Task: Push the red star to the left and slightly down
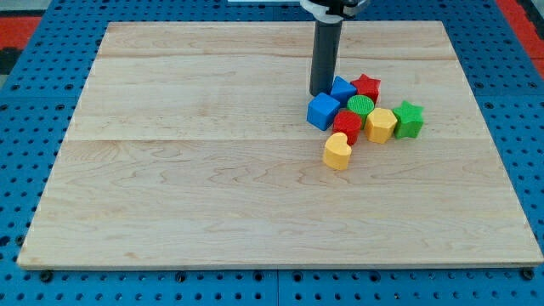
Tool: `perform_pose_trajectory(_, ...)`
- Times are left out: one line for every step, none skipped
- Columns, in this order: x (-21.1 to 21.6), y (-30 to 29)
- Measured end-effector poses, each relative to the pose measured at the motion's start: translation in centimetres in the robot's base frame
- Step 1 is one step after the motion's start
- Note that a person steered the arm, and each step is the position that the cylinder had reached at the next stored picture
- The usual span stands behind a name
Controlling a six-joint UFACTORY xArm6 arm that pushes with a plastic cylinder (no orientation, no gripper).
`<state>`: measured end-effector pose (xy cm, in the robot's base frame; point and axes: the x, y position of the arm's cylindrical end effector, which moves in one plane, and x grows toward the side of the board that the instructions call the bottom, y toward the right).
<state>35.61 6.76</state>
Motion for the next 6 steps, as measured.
perform_pose_trajectory(0.0, 0.6)
perform_pose_trajectory(-2.9, 0.4)
perform_pose_trajectory(-6.1, 0.3)
perform_pose_trajectory(-7.8, 1.8)
perform_pose_trajectory(-4.7, 5.5)
perform_pose_trajectory(-0.9, 10.5)
